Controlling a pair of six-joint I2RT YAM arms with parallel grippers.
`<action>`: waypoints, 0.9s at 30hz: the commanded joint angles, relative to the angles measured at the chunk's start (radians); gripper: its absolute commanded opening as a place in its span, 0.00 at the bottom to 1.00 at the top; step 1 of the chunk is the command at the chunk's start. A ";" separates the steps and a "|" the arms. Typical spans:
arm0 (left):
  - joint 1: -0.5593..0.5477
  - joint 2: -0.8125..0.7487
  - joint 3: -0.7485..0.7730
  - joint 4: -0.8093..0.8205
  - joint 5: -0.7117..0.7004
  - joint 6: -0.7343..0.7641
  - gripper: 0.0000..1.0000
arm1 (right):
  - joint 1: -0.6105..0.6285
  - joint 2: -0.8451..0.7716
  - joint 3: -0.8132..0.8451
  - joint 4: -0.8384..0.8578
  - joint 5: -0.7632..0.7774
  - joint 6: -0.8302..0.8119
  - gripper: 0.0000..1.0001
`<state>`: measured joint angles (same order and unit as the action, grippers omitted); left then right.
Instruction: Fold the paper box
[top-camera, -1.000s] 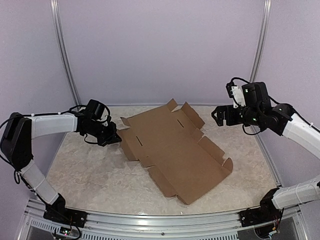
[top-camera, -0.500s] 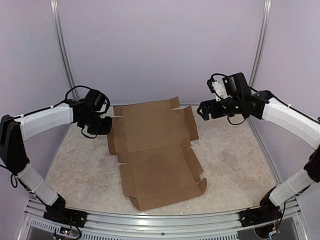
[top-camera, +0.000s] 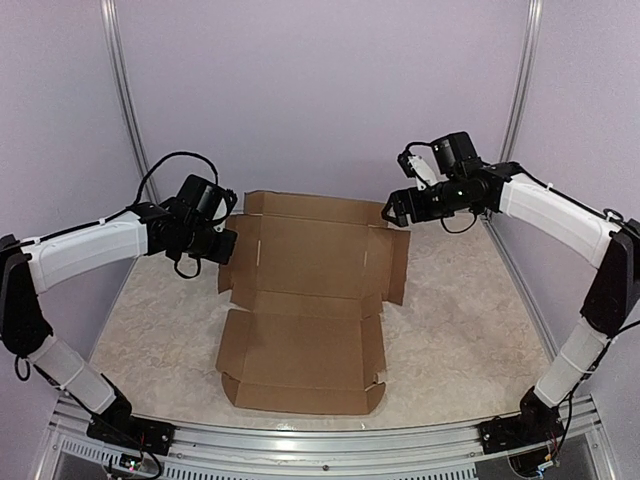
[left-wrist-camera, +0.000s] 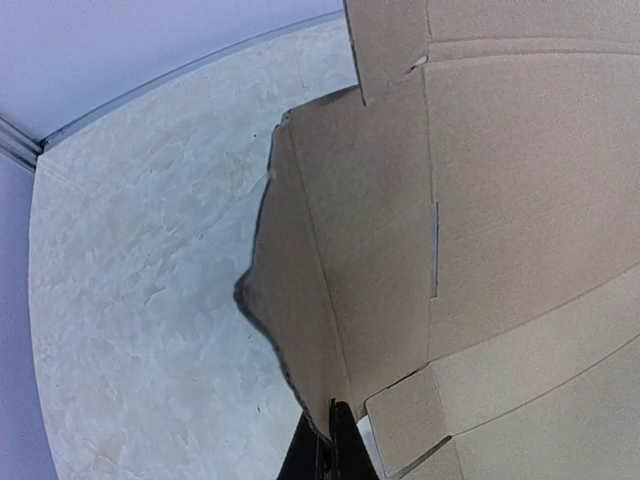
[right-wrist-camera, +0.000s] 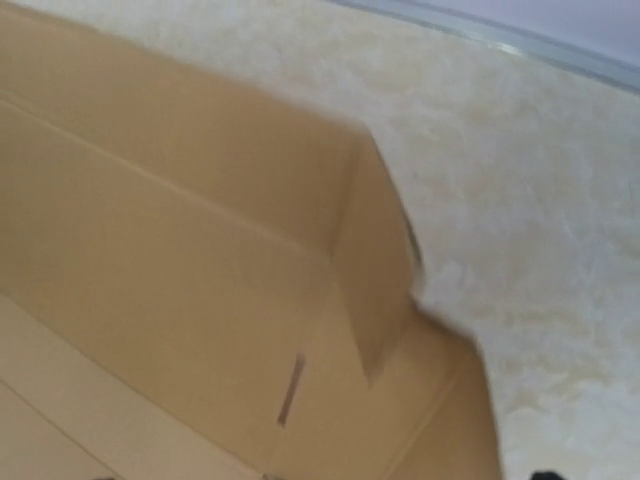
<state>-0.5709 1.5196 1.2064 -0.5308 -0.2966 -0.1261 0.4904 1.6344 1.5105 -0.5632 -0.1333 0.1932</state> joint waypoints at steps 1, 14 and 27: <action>-0.026 -0.054 -0.041 0.136 -0.057 0.146 0.00 | -0.010 0.035 0.112 -0.097 -0.001 -0.073 0.88; -0.087 -0.149 -0.200 0.421 0.014 0.411 0.00 | -0.009 0.084 0.280 -0.239 -0.155 -0.249 0.88; -0.093 -0.198 -0.268 0.497 0.083 0.439 0.00 | 0.021 0.161 0.358 -0.365 -0.188 -0.361 0.84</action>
<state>-0.6544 1.3521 0.9672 -0.0757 -0.2455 0.2920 0.4973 1.7763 1.8416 -0.8463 -0.3035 -0.1101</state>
